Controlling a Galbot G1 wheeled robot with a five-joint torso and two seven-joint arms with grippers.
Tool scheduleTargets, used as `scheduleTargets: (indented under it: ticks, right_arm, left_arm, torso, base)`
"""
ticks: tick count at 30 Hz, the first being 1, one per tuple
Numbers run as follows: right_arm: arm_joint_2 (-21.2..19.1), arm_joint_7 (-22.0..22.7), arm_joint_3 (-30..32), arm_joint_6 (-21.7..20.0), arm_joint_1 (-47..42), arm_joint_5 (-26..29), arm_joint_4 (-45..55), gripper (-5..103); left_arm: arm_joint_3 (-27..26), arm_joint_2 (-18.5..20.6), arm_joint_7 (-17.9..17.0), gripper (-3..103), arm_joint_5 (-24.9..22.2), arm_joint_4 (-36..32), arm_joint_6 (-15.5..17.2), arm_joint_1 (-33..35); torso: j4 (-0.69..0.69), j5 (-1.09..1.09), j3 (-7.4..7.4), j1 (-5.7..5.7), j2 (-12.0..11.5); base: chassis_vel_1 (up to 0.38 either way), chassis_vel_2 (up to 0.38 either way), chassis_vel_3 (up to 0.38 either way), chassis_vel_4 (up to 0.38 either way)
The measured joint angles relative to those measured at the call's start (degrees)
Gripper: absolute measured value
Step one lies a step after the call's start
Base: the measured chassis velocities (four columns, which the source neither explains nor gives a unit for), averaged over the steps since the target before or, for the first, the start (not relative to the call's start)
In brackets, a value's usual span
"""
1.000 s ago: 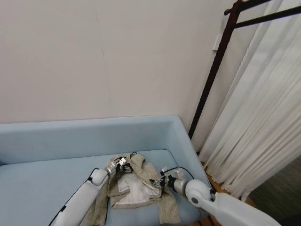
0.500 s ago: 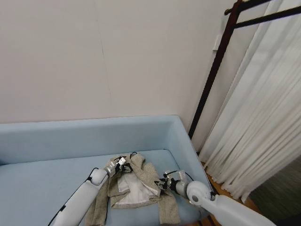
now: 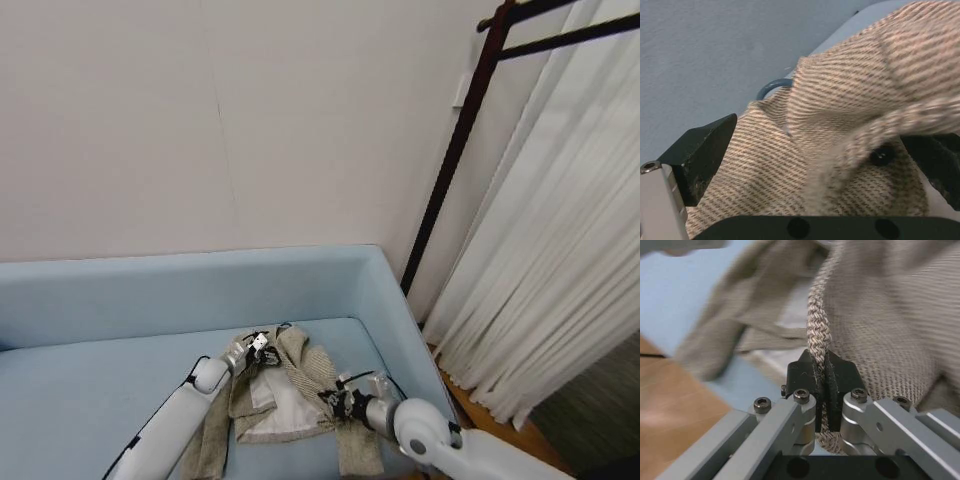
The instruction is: Pick up the clothes from the sofa and hang them on the clothes hanger.
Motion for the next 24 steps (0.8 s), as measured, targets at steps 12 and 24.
scheduleTargets:
  ticks: [12, 24]
  right_arm:
    - [9.92, 1.62, -14.75, 1.25, 8.94, -0.83, -7.56, 2]
    - [4.25, 4.44, -8.01, 0.59, 5.07, -0.6, -3.37, 36]
  left_arm:
    - [-2.0, 4.43, -3.05, 100, -4.03, -3.48, 1.07, 1.18]
    - [-7.91, 6.67, -4.08, 100, -8.49, -5.96, 1.07, 2.5]
  torso:
    - [0.01, 0.0, 0.01, 0.0, 0.0]
    - [0.0, 0.02, 0.0, 0.0, 0.0]
  base:
    - [0.0, 0.0, 0.0, 0.0]
    - [0.0, 0.0, 0.0, 0.0]
